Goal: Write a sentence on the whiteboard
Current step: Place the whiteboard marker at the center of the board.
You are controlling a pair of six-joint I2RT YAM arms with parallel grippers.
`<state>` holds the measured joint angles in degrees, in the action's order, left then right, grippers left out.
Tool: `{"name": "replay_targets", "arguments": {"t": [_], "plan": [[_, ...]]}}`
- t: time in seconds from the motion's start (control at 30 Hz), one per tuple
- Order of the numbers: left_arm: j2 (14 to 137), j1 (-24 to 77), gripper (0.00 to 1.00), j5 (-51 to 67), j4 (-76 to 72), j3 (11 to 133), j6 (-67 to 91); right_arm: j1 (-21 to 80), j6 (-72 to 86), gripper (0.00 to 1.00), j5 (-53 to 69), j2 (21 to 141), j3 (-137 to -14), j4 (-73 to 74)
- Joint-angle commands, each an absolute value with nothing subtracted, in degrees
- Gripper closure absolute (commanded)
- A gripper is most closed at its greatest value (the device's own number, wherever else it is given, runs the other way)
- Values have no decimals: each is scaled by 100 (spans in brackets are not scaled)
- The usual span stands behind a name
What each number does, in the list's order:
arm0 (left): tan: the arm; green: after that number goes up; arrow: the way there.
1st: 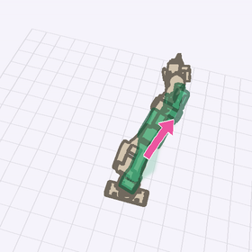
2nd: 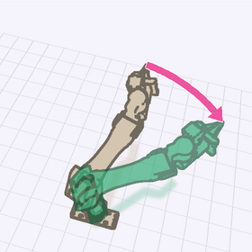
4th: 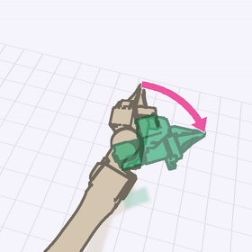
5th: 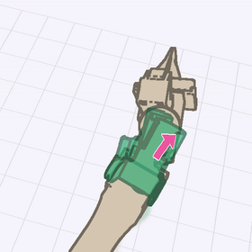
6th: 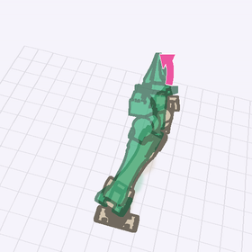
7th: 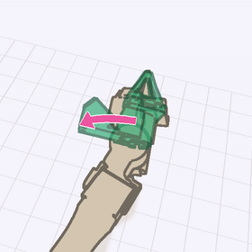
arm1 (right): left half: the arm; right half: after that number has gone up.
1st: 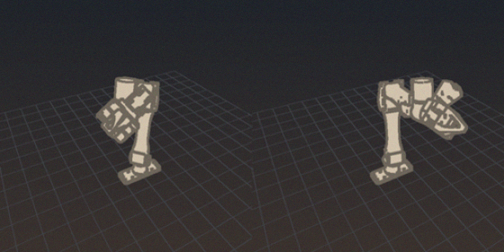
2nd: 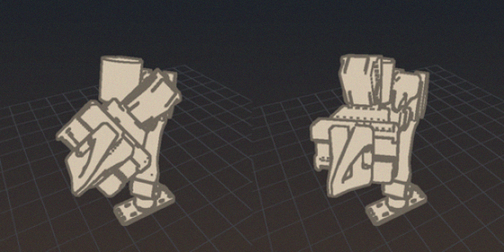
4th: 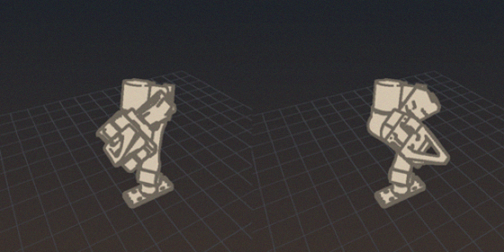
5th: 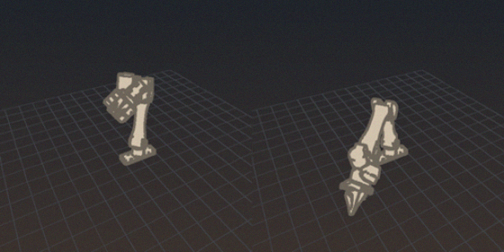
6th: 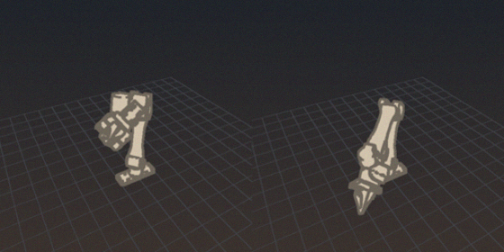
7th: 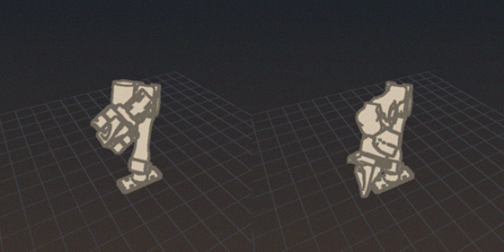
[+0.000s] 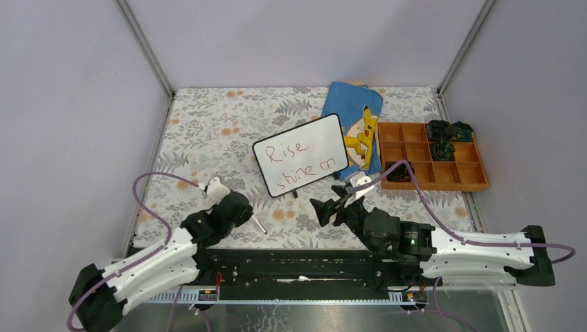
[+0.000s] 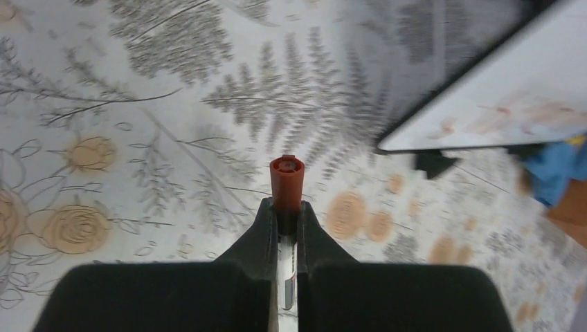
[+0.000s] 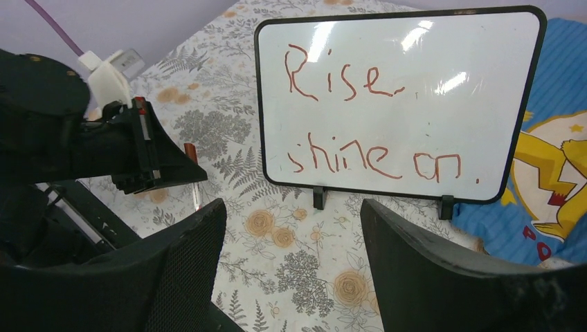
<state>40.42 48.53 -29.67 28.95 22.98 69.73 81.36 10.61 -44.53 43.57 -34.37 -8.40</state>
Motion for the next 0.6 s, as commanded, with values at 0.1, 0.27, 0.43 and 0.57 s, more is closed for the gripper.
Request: {"name": "replay_targets", "arguments": {"t": [0.1, 0.27, 0.43, 0.57], "plan": [[4821, 4032, 100, -1805, 1755, 1988, 6941, 8130, 1134, 23, -4622, 4328, -3592, -866], [5359, 3757, 100, -1729, 1474, 2091, 6786, 8130, 1175, 23, -4729, 4150, -3445, -917], [5926, 3210, 100, -1314, 1100, 2153, 6603, 8126, 1202, 24, -4768, 4126, -3435, -902], [6278, 3011, 97, -1261, 1025, 2311, 6434, 8129, 1187, 24, -4789, 4096, -3425, -879]]}}
